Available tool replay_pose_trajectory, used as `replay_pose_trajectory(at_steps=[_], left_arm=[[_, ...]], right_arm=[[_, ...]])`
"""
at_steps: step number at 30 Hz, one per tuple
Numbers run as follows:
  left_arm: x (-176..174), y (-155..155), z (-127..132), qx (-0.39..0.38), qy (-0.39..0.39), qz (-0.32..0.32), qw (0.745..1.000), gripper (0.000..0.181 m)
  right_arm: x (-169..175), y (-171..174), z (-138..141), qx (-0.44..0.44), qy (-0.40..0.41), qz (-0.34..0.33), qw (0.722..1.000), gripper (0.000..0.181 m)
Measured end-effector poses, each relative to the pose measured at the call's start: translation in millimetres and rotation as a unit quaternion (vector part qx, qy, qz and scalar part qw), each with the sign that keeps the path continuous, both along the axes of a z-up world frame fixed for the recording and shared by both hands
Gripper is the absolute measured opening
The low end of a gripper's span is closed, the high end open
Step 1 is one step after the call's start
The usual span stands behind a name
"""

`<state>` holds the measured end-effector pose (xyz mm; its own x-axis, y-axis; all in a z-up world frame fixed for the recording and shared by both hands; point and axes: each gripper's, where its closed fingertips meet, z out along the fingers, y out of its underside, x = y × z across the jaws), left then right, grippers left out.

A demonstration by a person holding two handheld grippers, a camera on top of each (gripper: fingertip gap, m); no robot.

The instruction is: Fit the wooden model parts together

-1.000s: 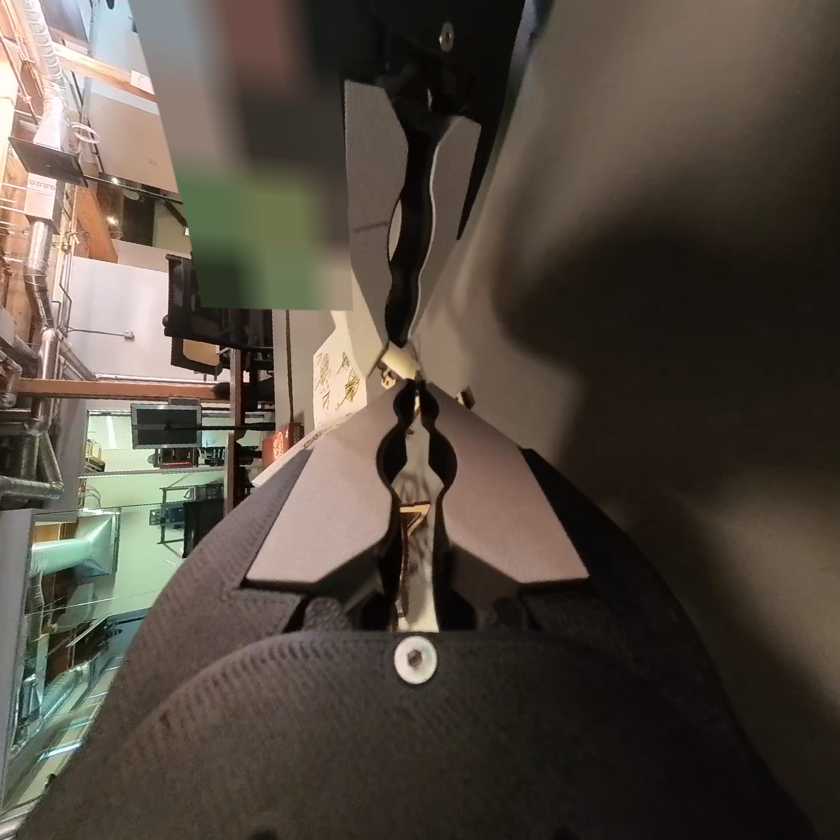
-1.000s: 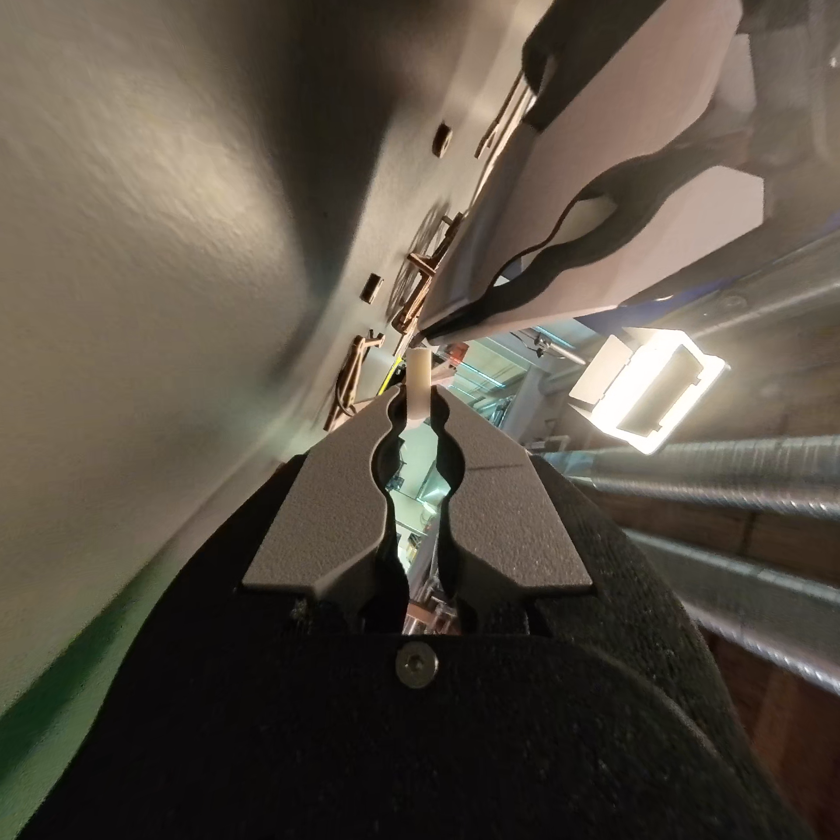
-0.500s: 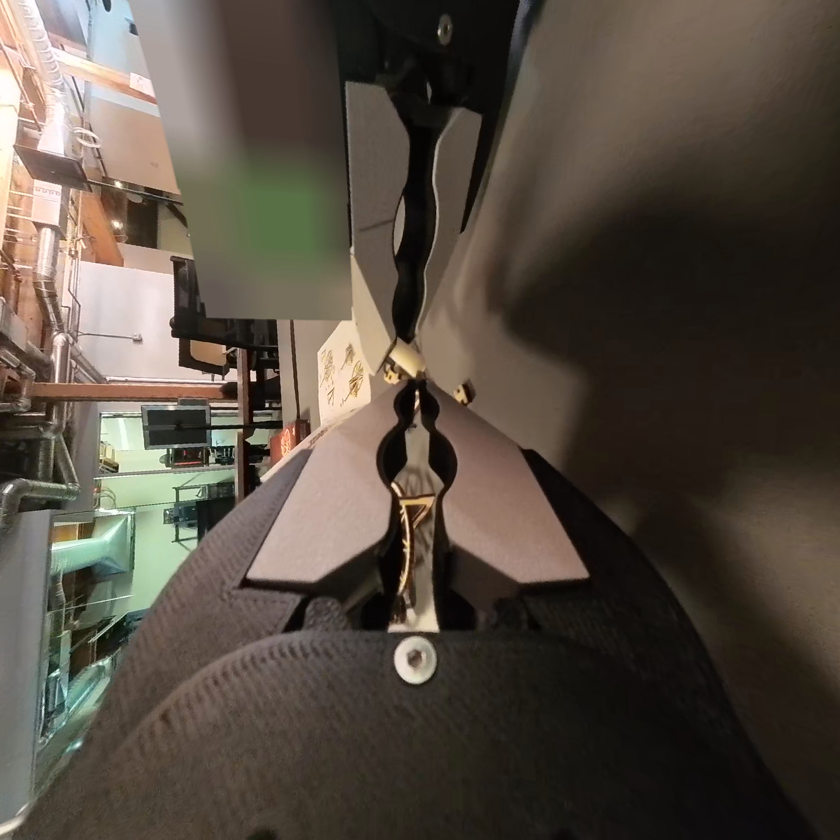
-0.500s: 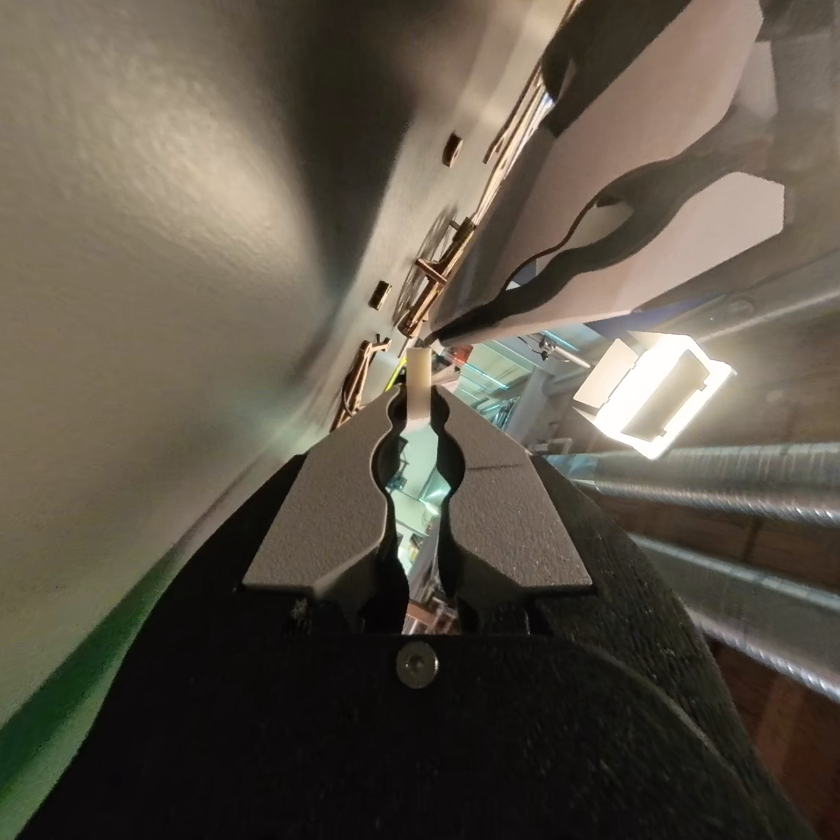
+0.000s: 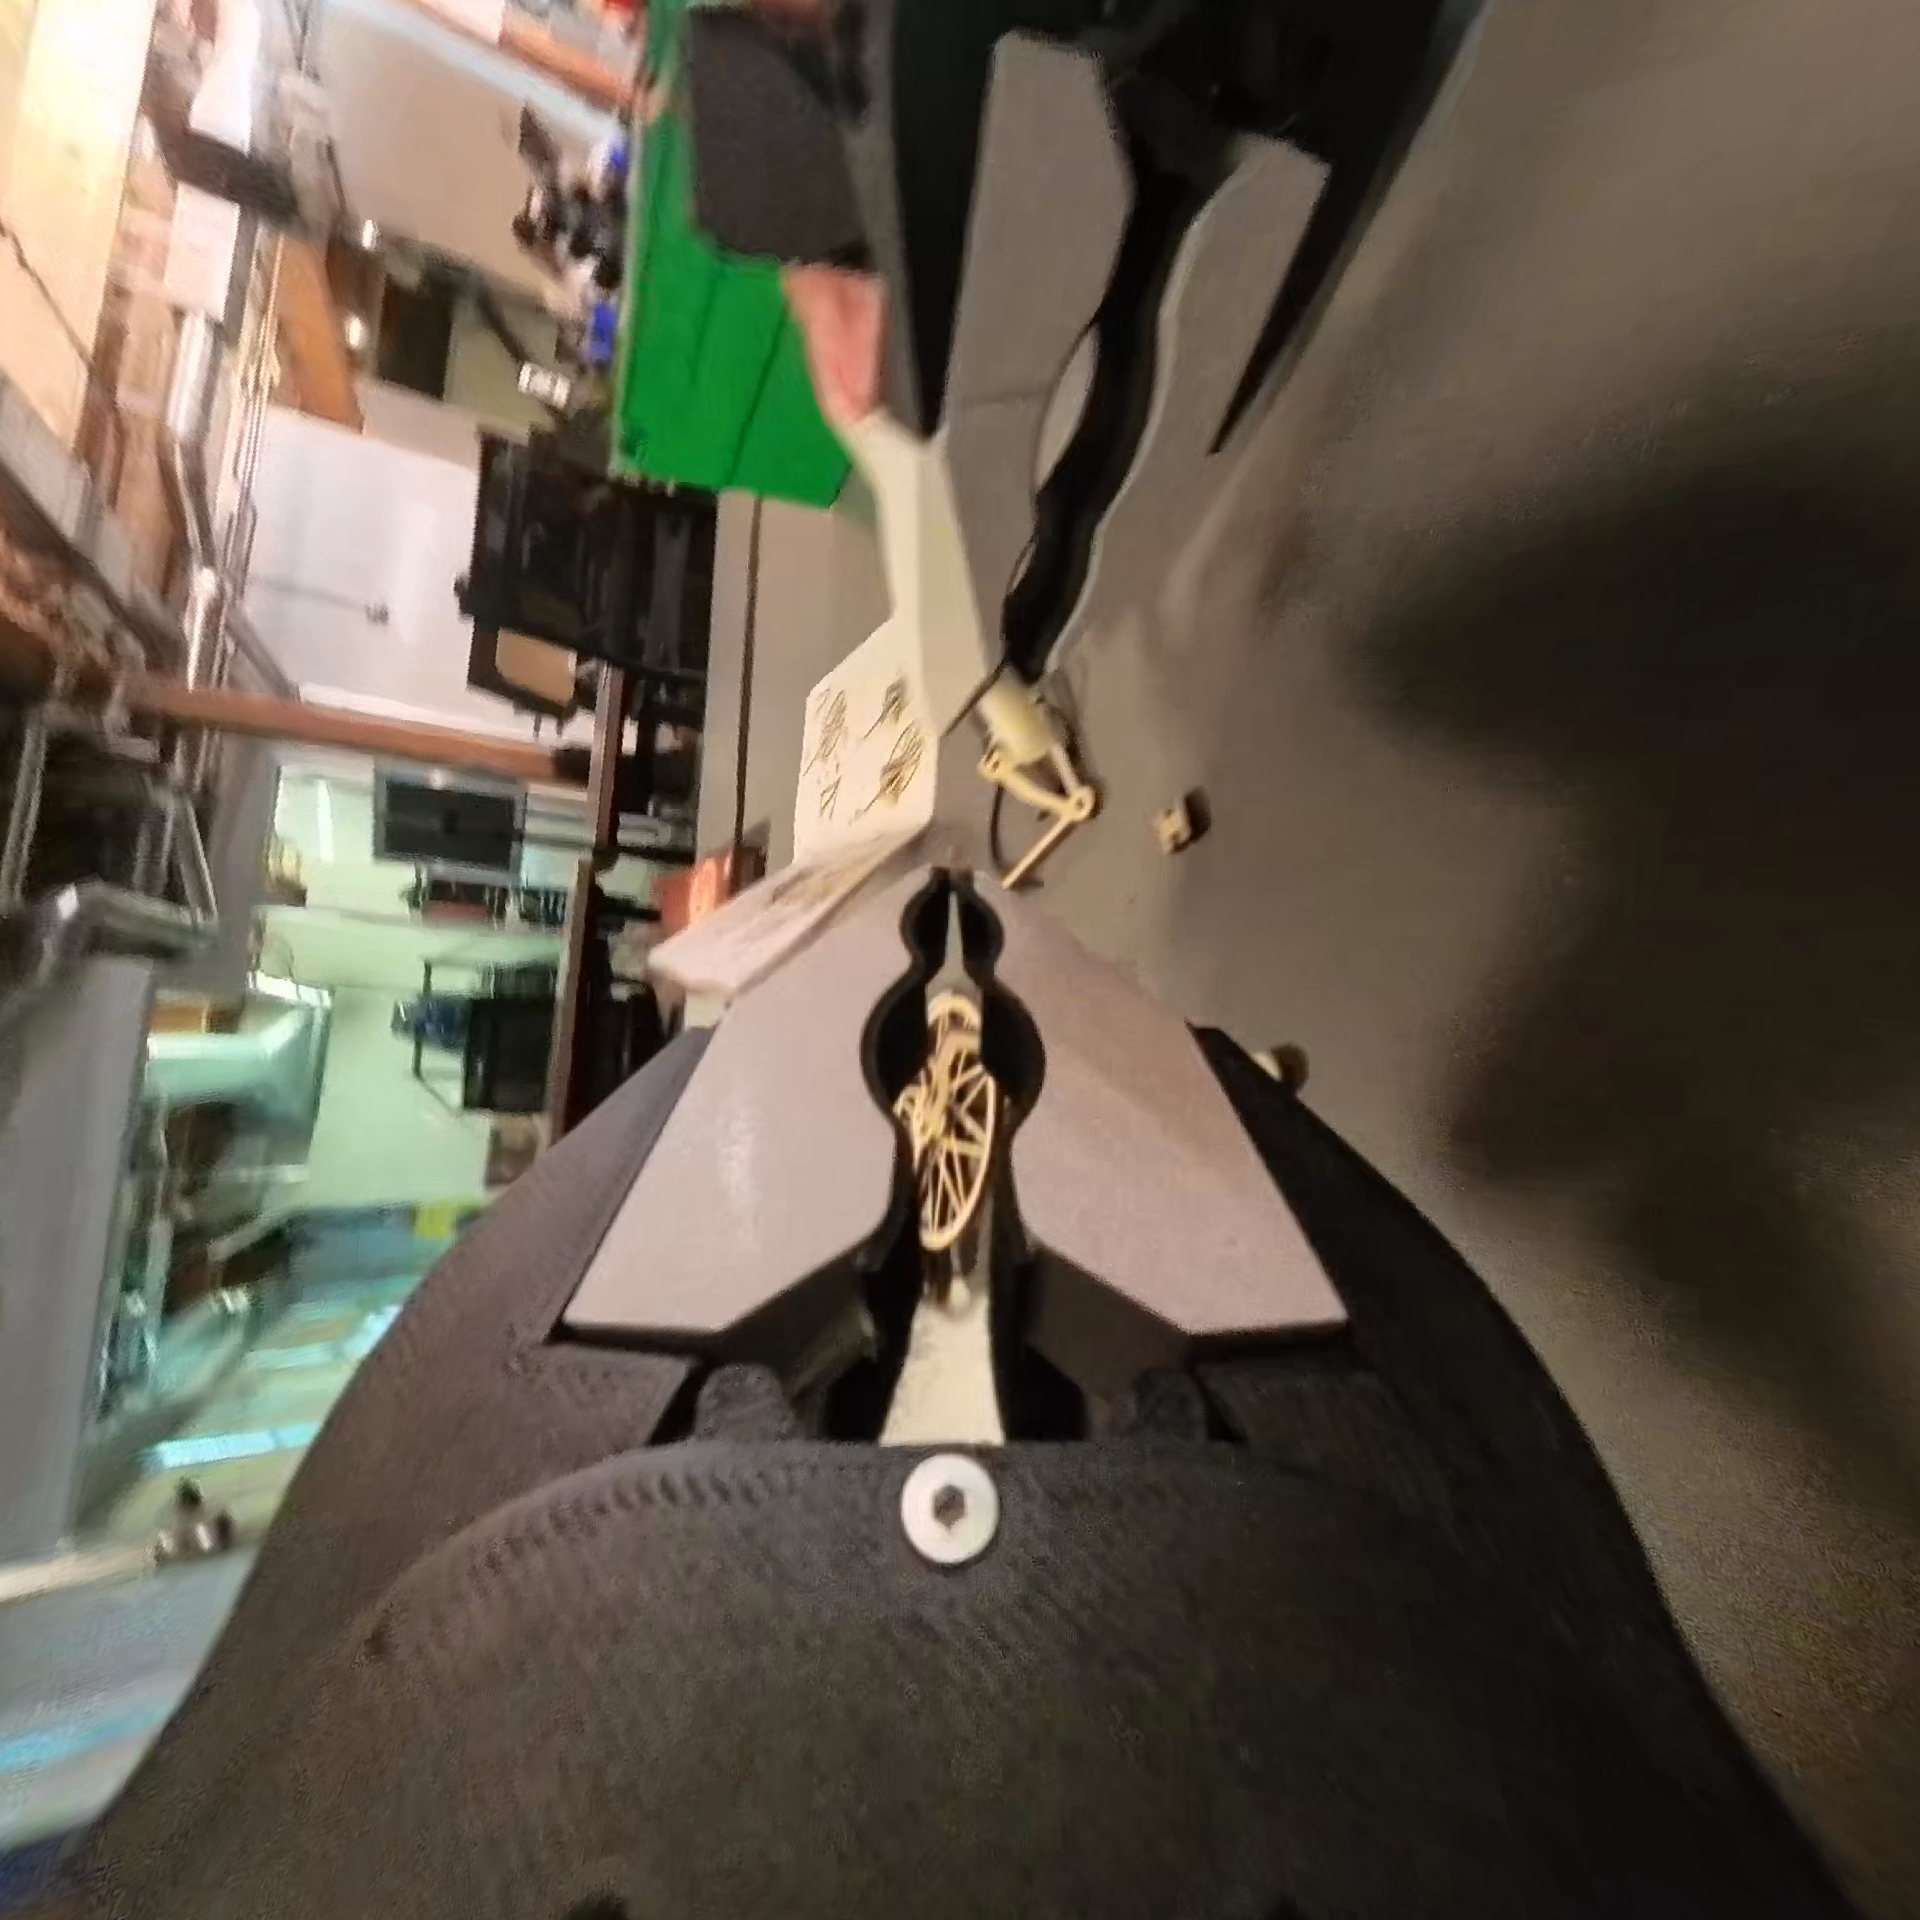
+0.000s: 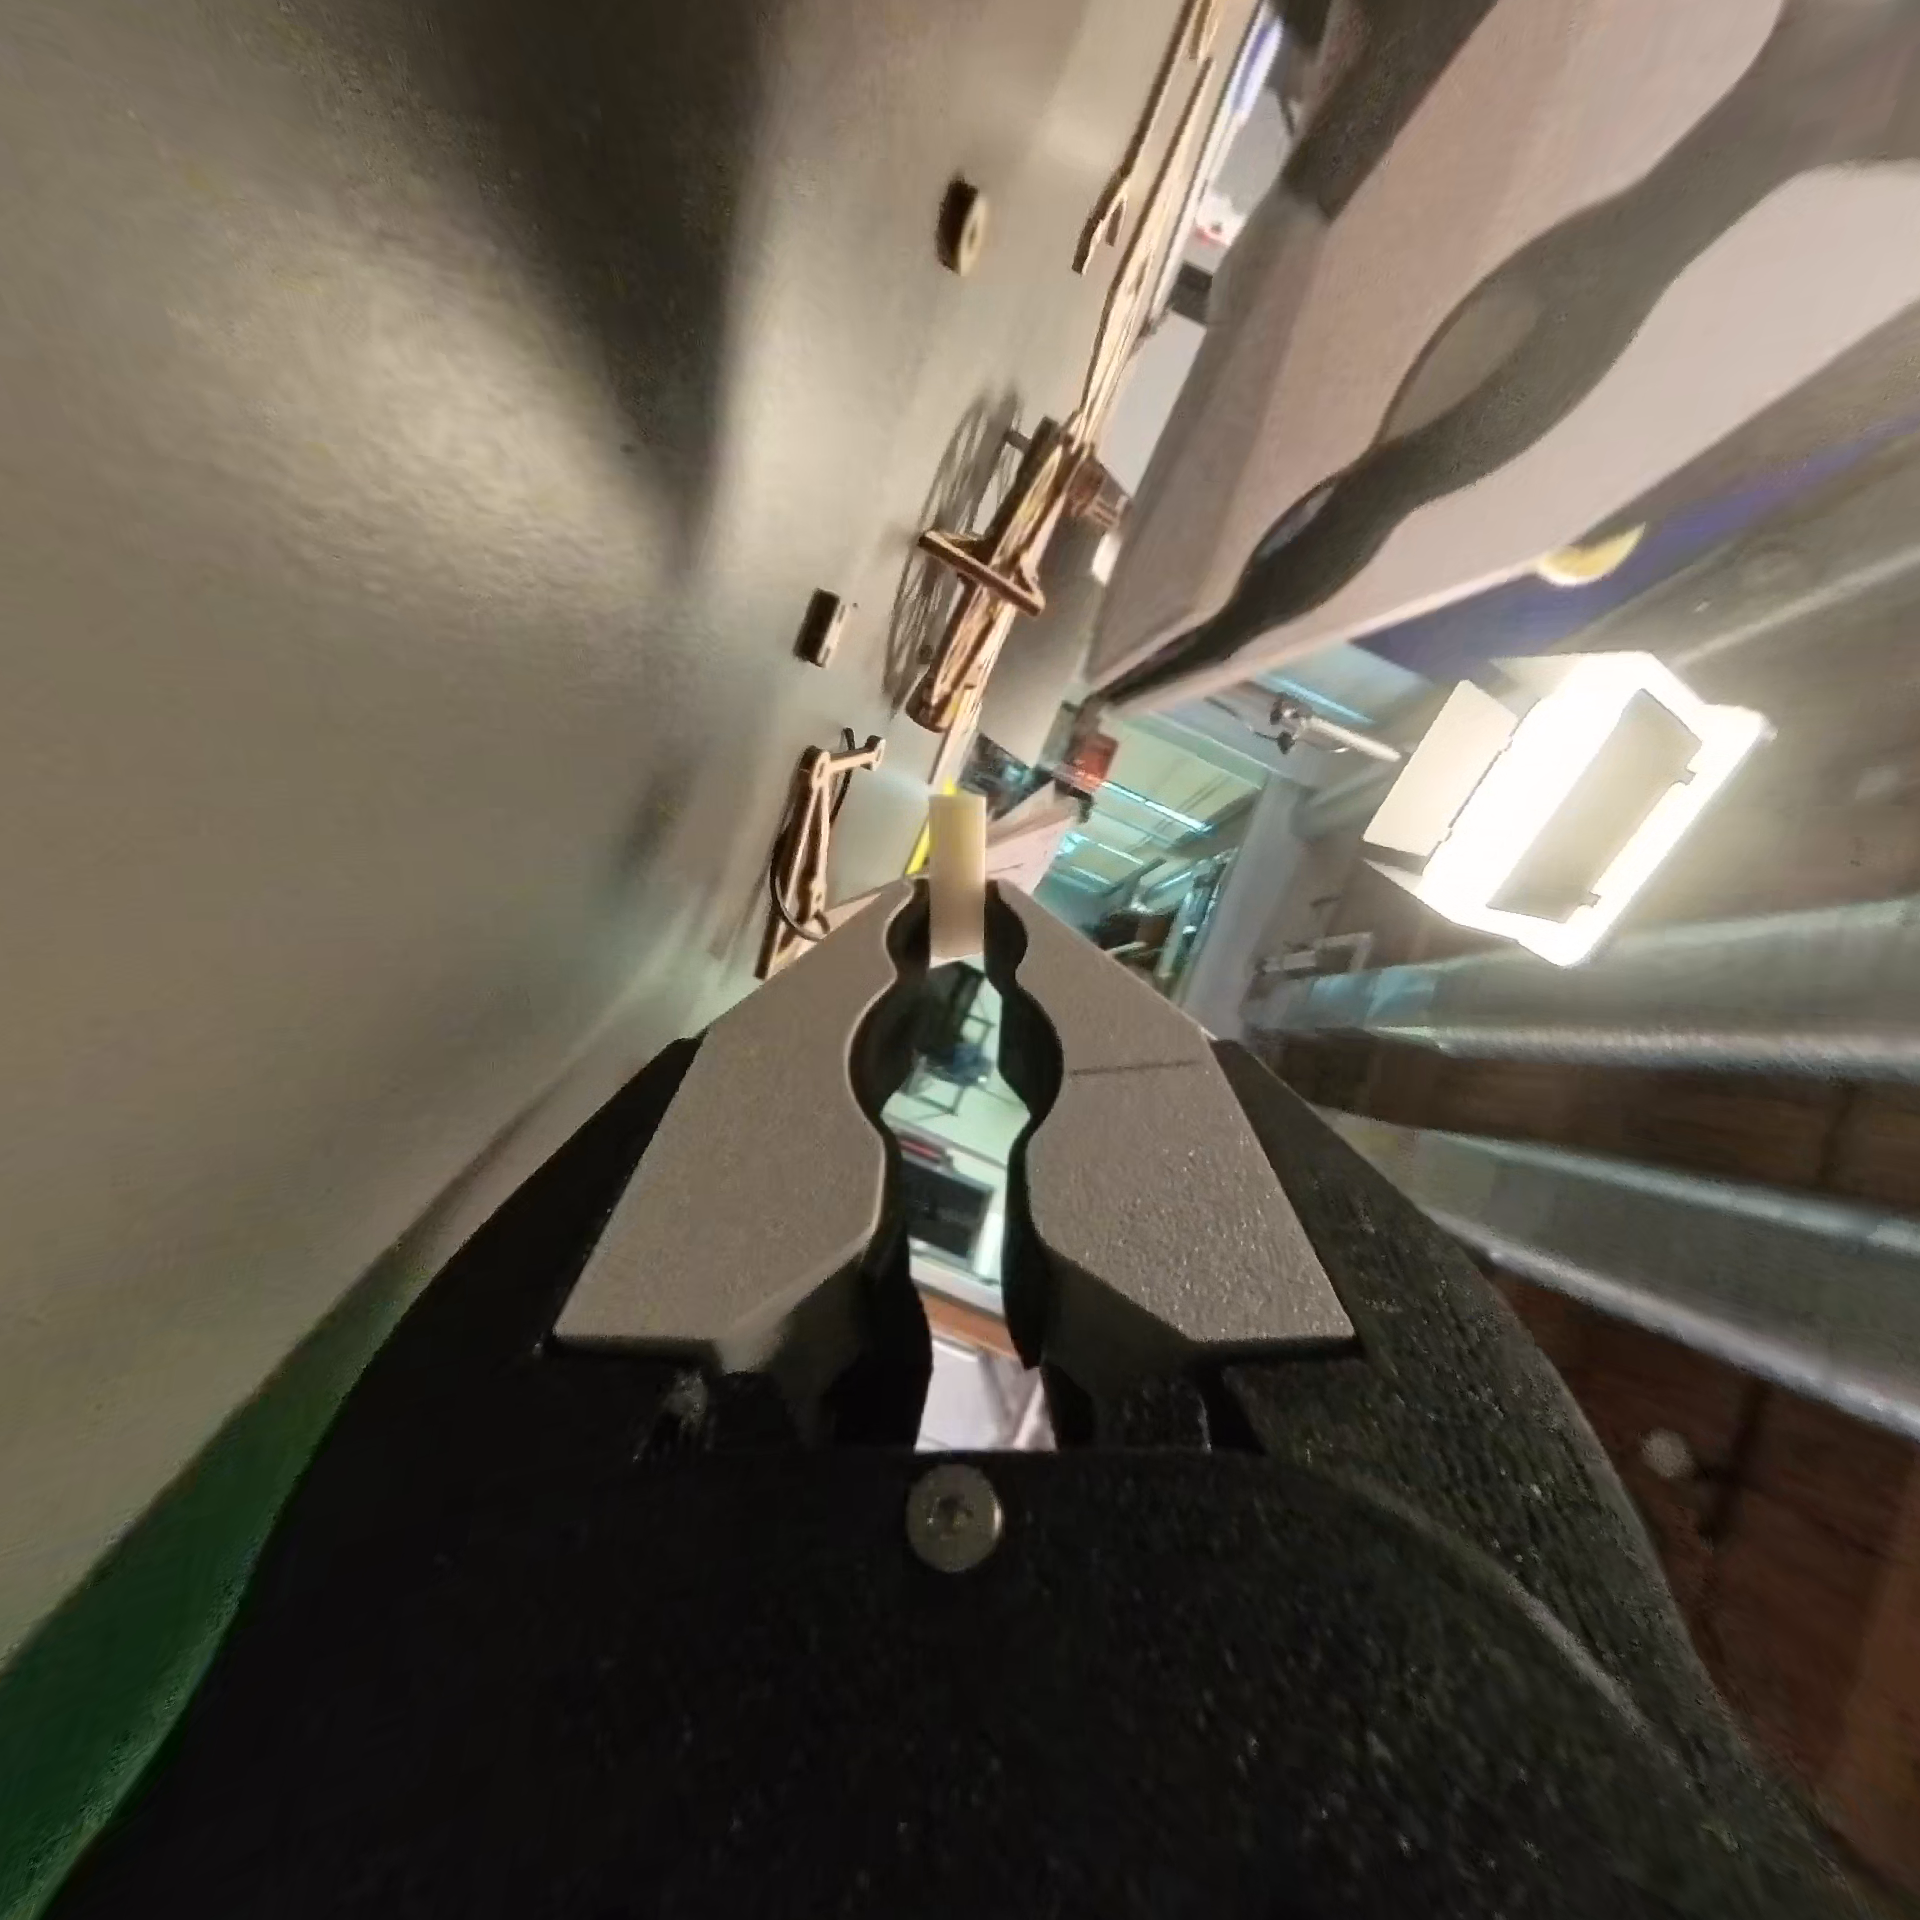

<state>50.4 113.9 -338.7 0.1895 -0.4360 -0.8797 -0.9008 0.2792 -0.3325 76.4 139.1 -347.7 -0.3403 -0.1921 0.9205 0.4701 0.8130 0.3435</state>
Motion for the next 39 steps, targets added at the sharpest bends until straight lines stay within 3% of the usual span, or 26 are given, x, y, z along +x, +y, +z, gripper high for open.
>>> replay_pose_trajectory(at_steps=[3,7,11,14,18,20,24,31,39], left_arm=[[-32.8,0.3,-0.4,-0.078,-0.087,0.098,0.988,0.000],[-63.4,-12.9,-26.1,-0.261,-0.197,0.199,0.924,0.001],[-63.6,-21.1,-29.3,-0.363,-0.301,0.207,0.857,0.000],[-68.1,-24.8,-35.0,-0.402,-0.309,0.216,0.835,0.004],[-69.5,-32.3,-46.0,-0.455,-0.300,0.231,0.806,0.037],[-67.5,-31.8,-39.7,-0.449,-0.316,0.220,0.806,0.040],[-50.3,-41.0,-24.7,-0.412,-0.308,0.157,0.843,0.040],[-21.9,-50.1,-41.6,-0.450,-0.257,0.119,0.847,0.018],[-19.1,-46.8,-46.7,-0.448,-0.238,0.110,0.855,0.010]], right_arm=[[-2.0,2.2,2.6,-0.057,0.030,-0.009,0.998,0.008],[-10.8,-3.6,1.4,-0.171,0.065,-0.012,0.983,0.008],[-20.0,-18.2,-1.1,-0.298,0.082,-0.003,0.951,0.008],[-21.7,-20.8,-6.2,-0.376,0.082,-0.011,0.923,0.008],[-19.5,-14.9,-11.9,-0.430,0.081,-0.030,0.899,0.008],[-18.7,-13.0,-12.9,-0.440,0.082,-0.036,0.893,0.007],[-18.9,-13.0,-10.1,-0.432,0.085,-0.032,0.897,0.007],[-18.6,-12.2,-10.0,-0.414,0.083,-0.032,0.906,0.007],[-19.8,-14.9,-10.2,-0.419,0.081,-0.027,0.904,0.007]])
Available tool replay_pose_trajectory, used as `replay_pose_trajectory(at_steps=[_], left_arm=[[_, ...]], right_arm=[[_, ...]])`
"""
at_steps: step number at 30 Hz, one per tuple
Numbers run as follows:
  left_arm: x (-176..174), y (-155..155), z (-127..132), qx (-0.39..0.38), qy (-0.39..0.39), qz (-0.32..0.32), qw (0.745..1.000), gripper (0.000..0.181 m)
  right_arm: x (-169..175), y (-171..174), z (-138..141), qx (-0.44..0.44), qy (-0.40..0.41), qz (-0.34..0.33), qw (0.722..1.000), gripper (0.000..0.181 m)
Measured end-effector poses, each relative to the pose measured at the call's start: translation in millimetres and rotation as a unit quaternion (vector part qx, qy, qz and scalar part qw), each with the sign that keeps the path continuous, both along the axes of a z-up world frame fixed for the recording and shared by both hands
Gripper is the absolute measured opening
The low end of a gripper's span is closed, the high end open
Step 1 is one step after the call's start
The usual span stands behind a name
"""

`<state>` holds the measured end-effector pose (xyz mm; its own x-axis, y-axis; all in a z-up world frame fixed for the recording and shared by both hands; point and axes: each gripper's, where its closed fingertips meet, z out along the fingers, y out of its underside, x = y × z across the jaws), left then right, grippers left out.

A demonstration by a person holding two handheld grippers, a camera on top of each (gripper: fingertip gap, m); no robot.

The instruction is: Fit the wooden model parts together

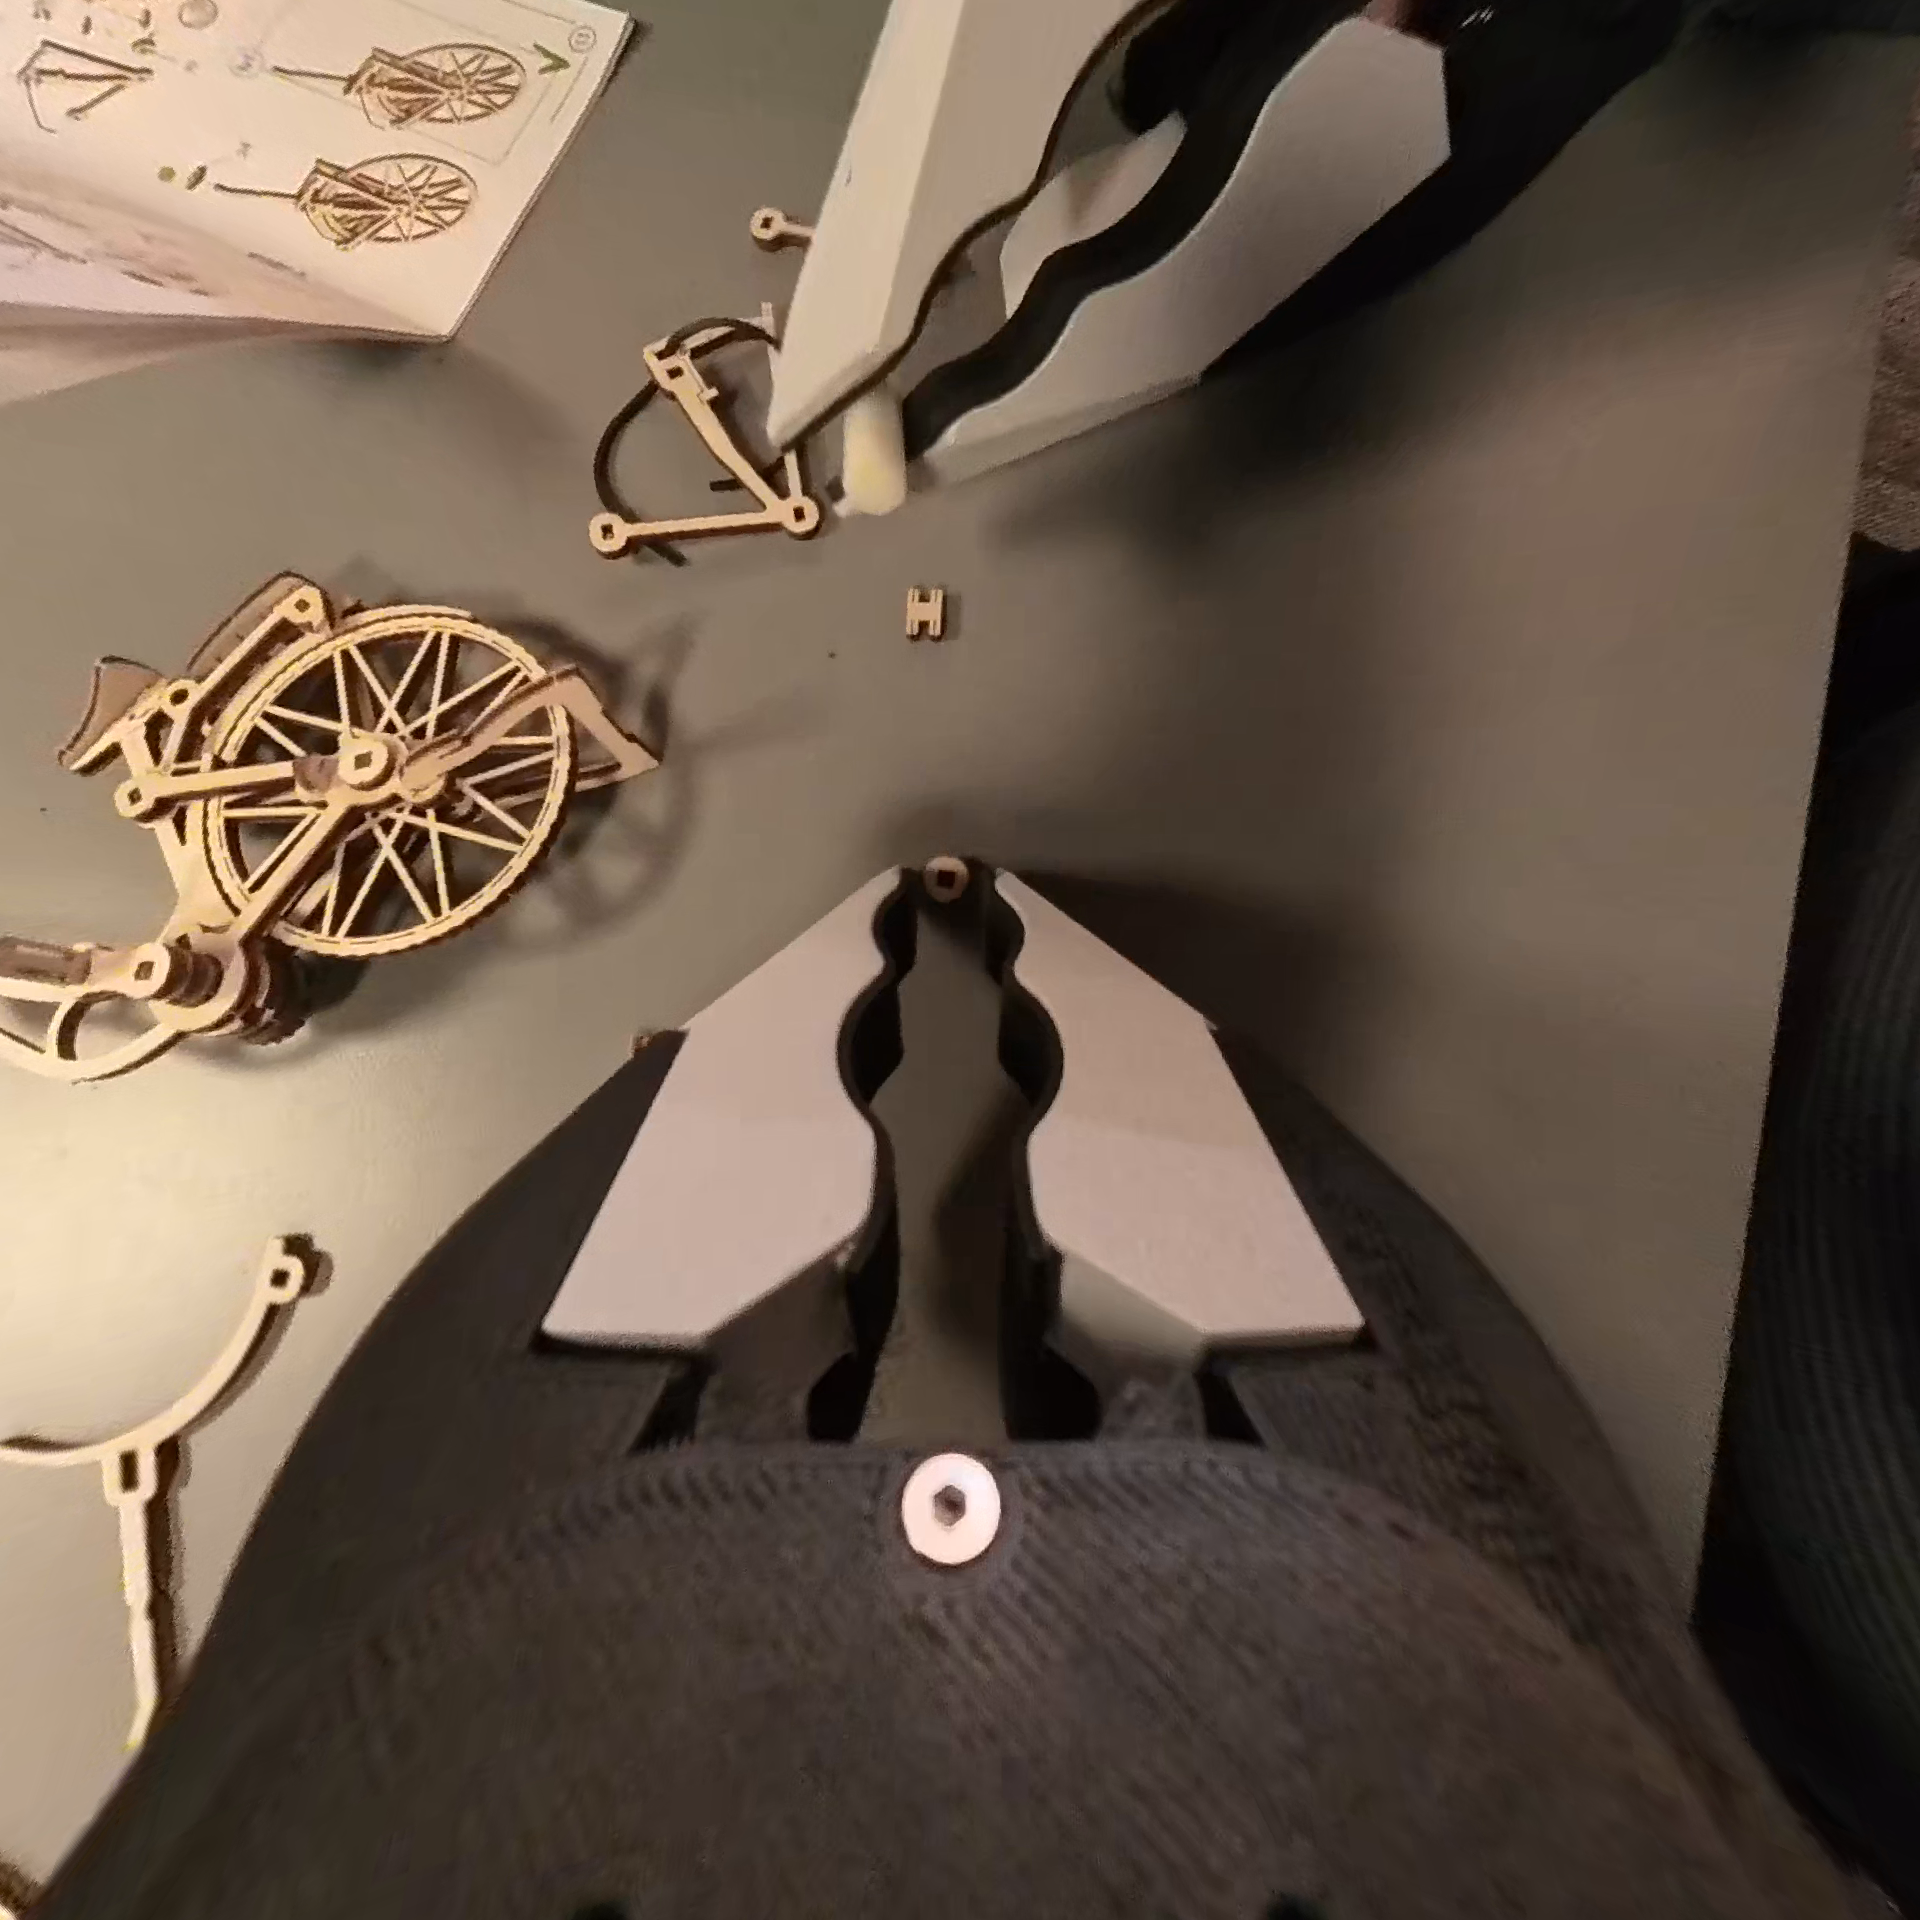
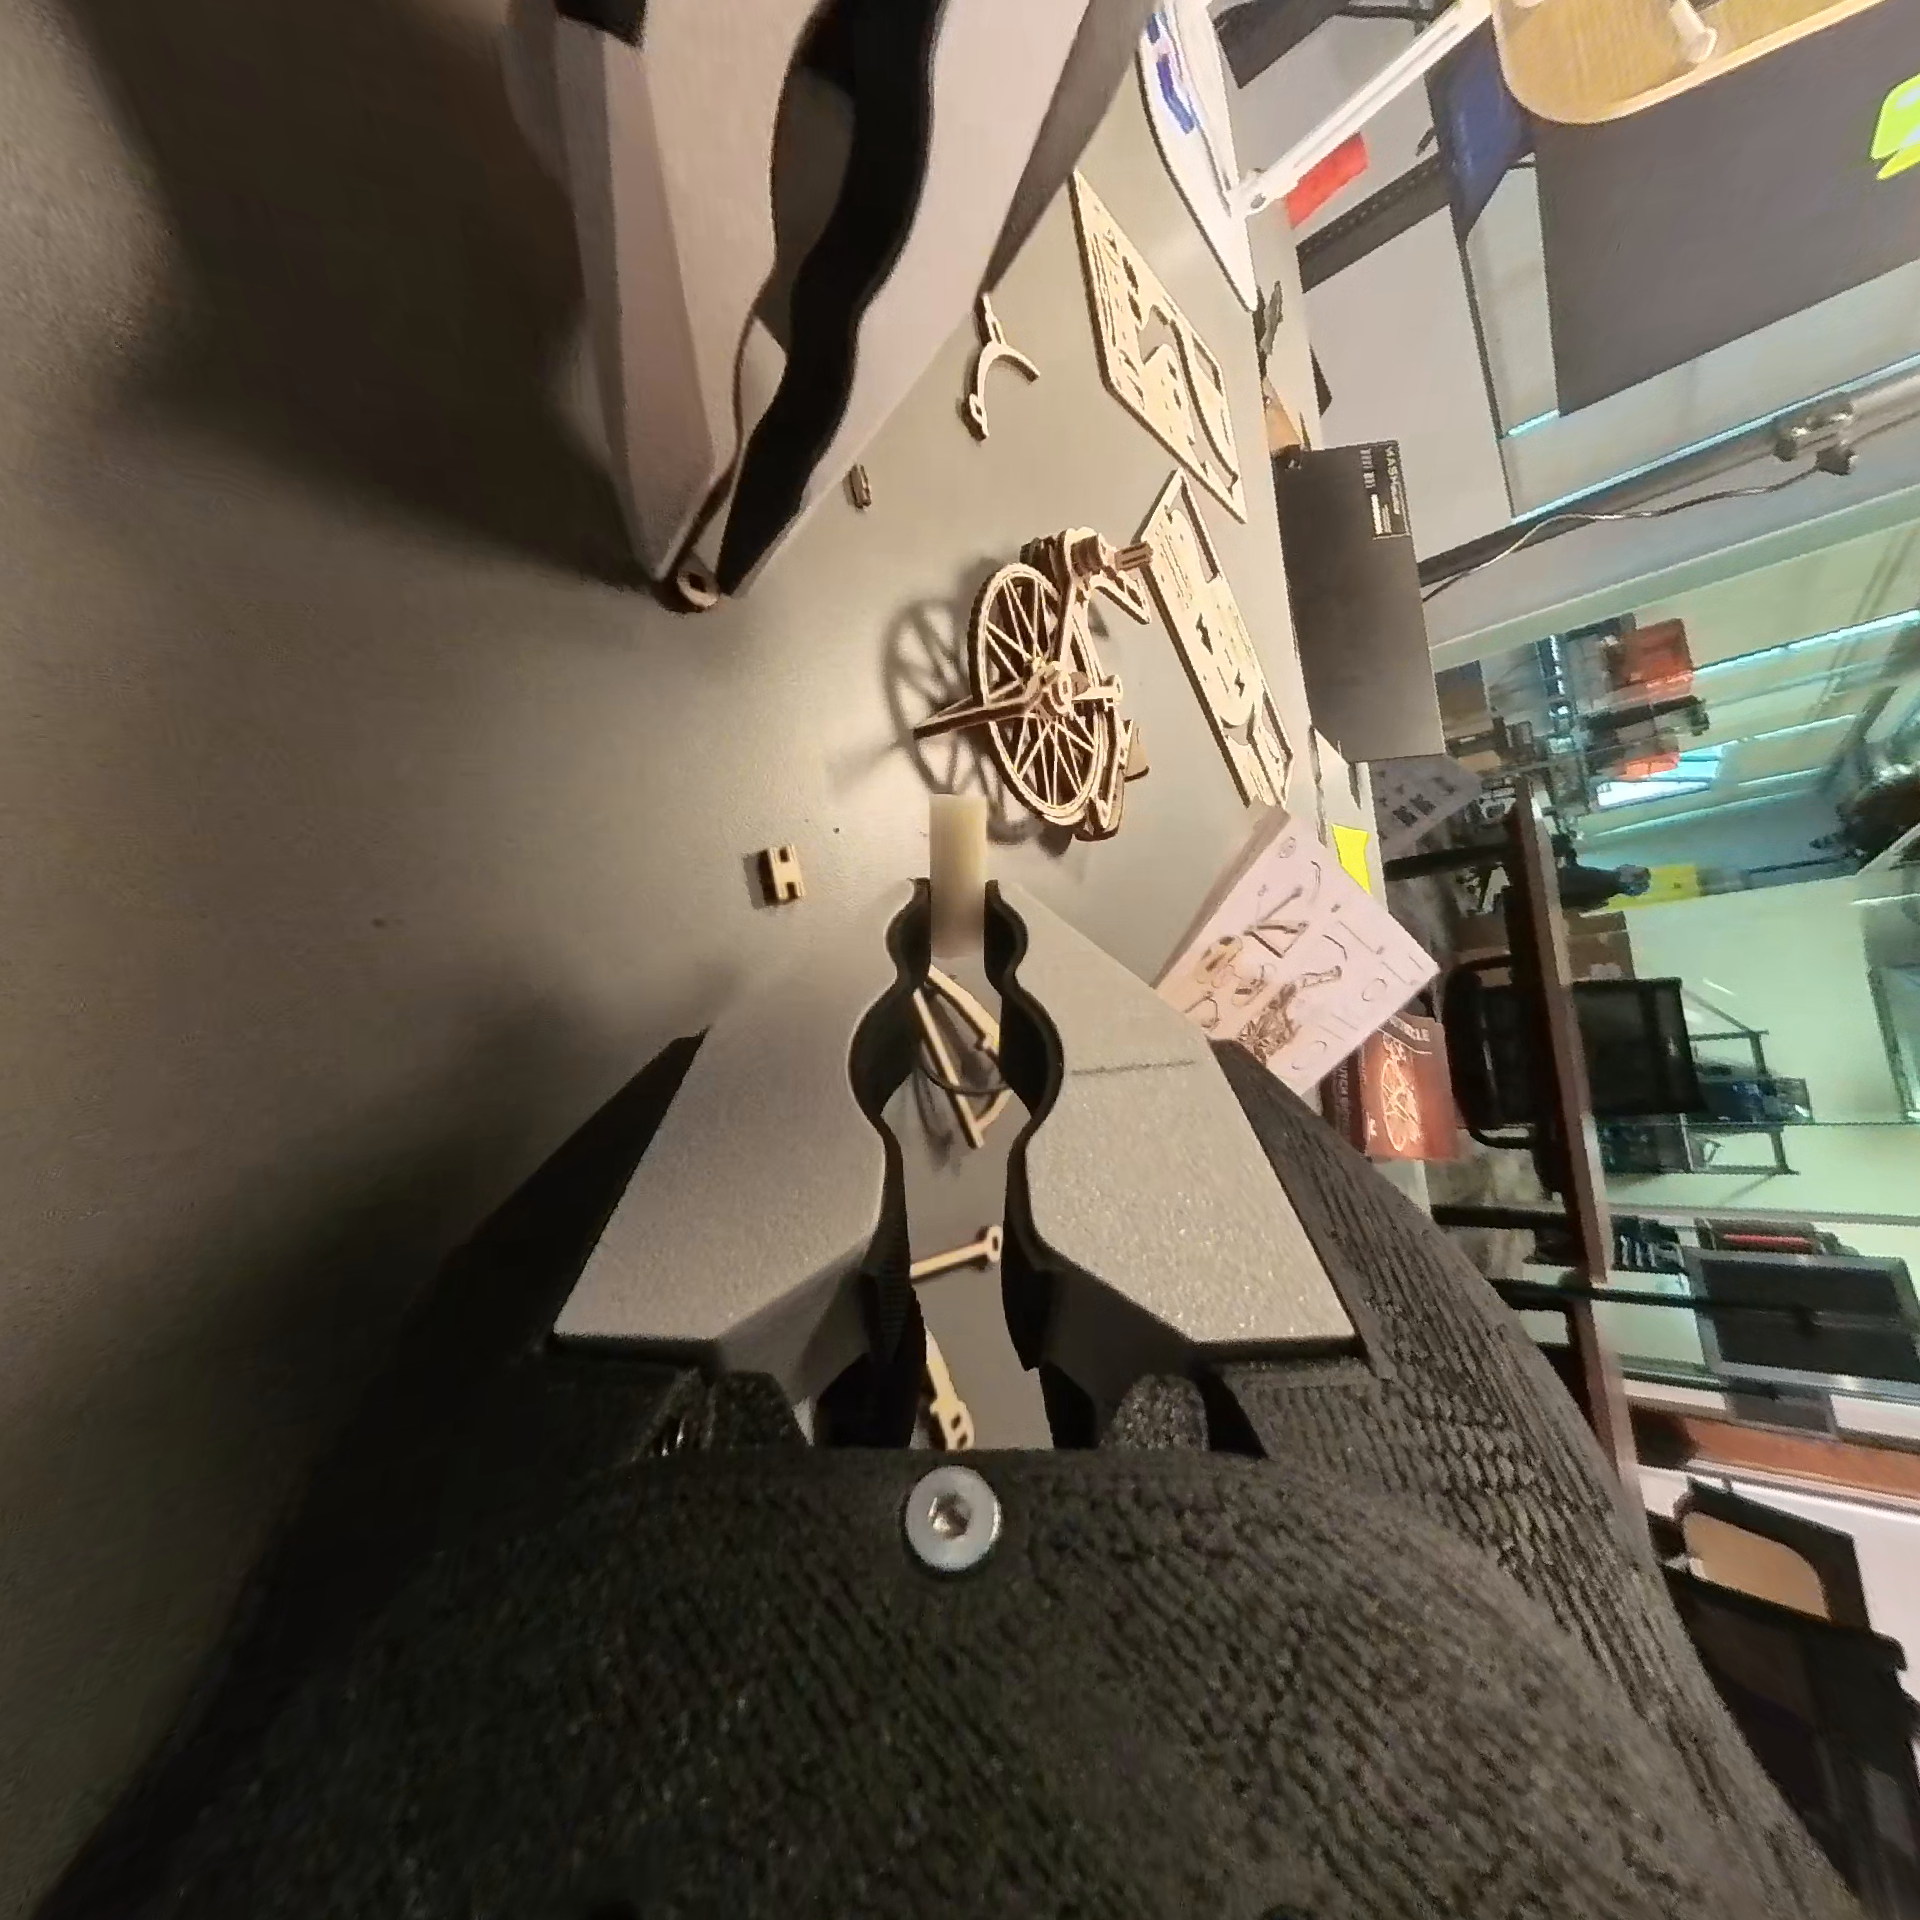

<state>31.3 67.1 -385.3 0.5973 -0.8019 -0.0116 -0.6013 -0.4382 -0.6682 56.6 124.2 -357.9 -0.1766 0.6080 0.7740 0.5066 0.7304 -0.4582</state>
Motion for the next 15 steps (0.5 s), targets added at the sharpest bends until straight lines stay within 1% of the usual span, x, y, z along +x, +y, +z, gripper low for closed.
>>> replay_pose_trajectory(at_steps=[7,9,10,12,14,15], left_arm=[[0.1,0.7,0.1,-0.003,0.003,-0.009,1.000,0.008],[-3.9,7.2,1.5,0.020,0.010,0.005,1.000,0.008],[-5.4,12.9,6.4,0.049,0.007,0.014,0.999,0.008],[-2.9,24.3,30.8,0.132,-0.036,0.032,0.990,0.007],[1.7,29.9,63.8,0.209,-0.113,0.047,0.970,0.007],[5.5,29.6,80.5,0.233,-0.167,0.051,0.957,0.007]], right_arm=[[-1.8,-3.2,-0.7,0.013,-0.002,0.005,1.000,0.007],[-2.2,-3.1,1.3,0.008,0.004,0.002,1.000,0.007],[-2.7,-2.7,3.5,0.002,0.010,-0.002,1.000,0.007],[-4.9,-1.2,11.8,-0.021,0.034,-0.016,0.999,0.007],[-8.8,-2.0,25.2,-0.055,0.071,-0.025,0.996,0.008],[-11.3,-1.6,33.5,-0.073,0.095,-0.032,0.992,0.007]])
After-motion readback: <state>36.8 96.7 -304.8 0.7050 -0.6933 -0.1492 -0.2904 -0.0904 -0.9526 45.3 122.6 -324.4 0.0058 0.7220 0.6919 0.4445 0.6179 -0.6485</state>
